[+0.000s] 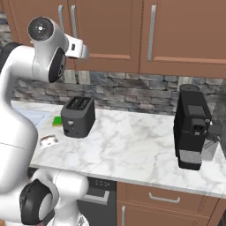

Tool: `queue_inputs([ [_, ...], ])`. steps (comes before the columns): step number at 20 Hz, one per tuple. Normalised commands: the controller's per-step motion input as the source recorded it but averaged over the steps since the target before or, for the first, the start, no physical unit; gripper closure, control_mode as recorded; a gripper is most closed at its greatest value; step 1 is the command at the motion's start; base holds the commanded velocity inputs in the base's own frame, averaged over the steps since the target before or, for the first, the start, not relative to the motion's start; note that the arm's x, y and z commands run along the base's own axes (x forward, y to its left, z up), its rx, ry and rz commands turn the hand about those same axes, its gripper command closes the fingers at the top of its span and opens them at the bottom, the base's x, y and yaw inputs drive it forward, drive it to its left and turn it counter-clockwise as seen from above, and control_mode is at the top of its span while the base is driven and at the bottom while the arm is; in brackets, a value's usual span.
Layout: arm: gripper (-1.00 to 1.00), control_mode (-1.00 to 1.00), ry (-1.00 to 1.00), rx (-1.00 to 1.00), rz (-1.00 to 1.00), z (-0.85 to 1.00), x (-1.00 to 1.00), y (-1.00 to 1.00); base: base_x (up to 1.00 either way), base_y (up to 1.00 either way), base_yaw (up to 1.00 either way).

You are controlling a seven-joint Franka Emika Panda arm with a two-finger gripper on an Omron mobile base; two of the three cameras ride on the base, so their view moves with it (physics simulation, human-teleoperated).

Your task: Open the cabinet. Pick the sponge and place it next to the sink. Then close the cabinet.

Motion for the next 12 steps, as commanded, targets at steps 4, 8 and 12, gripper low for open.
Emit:
queue_inputs([
  [4, -1.0, -1.0, 0.0, 0.0, 0.0, 0.0, 0.3, 0.0, 0.0, 0.0, 0.0],
  [8, -1.0, -1.0, 0.0, 0.0, 0.0, 0.0, 0.39, 0.0, 0.0, 0.0, 0.0],
  [12, -1.0, -1.0, 0.0, 0.0, 0.0, 0.0, 0.39, 0.0, 0.0, 0.0, 0.0],
])
